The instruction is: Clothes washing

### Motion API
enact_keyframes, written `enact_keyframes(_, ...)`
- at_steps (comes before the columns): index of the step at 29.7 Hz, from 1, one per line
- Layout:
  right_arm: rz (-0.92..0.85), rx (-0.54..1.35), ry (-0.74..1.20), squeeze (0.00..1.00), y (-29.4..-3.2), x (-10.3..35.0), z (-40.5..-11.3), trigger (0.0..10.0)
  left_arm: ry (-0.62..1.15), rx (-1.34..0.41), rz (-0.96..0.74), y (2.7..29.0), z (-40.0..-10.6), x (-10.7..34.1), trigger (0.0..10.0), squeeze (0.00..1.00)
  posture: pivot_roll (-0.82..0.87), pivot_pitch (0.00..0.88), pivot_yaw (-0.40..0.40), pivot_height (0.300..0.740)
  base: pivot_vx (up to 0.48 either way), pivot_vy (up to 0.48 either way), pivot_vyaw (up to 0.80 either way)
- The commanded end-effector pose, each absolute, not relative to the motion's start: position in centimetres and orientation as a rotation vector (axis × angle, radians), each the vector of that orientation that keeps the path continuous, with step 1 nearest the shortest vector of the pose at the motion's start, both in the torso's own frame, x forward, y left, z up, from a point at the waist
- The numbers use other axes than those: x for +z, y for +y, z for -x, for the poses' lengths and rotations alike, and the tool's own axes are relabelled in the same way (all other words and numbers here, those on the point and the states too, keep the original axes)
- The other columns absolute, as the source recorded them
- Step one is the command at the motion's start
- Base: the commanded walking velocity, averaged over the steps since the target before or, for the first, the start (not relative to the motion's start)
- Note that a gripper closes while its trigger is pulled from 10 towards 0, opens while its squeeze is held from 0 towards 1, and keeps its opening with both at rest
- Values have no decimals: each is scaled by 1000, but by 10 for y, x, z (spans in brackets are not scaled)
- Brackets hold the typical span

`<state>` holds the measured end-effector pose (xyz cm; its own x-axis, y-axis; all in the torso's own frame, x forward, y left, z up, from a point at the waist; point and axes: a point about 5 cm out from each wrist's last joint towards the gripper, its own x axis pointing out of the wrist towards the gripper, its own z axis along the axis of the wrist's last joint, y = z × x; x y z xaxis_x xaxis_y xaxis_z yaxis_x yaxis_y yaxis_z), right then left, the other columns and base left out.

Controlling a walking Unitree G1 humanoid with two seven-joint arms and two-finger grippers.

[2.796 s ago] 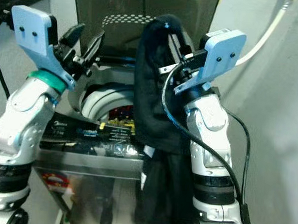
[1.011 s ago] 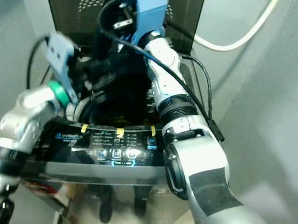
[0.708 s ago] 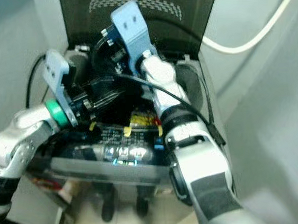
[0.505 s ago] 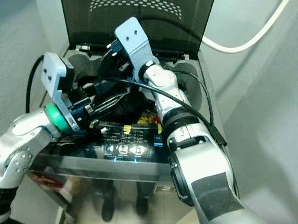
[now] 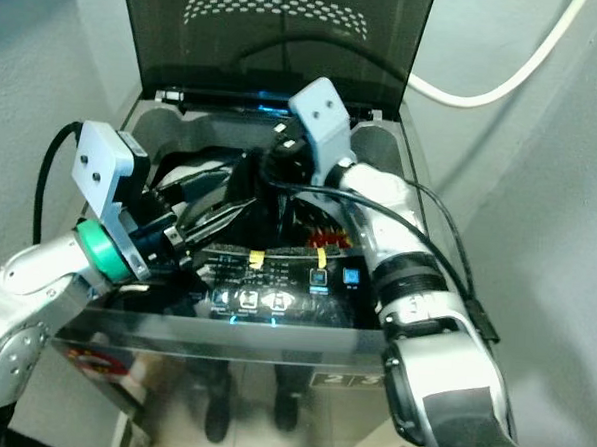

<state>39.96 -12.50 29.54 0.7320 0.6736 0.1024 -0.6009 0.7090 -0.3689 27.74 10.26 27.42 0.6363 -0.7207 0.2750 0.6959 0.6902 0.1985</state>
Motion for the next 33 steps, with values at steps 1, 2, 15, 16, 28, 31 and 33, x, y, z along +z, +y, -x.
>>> enact_keyframes(1,184,719,-284,1000,-137,301,-393,10000,-343,-821,-79,101,-273,273,10000,0,47,89,83,740,0,0,0)
enact_keyframes(2,184,719,-284,1000,-137,301,-393,10000,-343,-821,-79,101,-273,273,10000,0,47,89,83,740,0,0,0)
enact_keyframes(15,-267,396,-692,0,-171,318,-348,10000,-344,-819,-97,99,-276,277,10000,0,59,69,104,740,0,0,0)
enact_keyframes(16,-267,396,-692,0,-171,318,-348,10000,-344,-819,-97,99,-276,277,10000,0,59,69,104,740,0,0,0)
enact_keyframes(28,-8,91,-757,0,-196,310,-314,10000,-377,-525,-74,132,-311,287,10000,0,33,41,111,740,0,0,0)
enact_keyframes(31,-58,64,-657,0,-184,283,-320,10000,-386,-407,-53,140,-322,289,10000,0,20,30,100,740,0,0,0)
enact_keyframes(33,-113,52,-630,0,-179,278,-323,10000,-387,-353,-39,144,-328,289,10000,0,18,29,98,740,0,0,0)
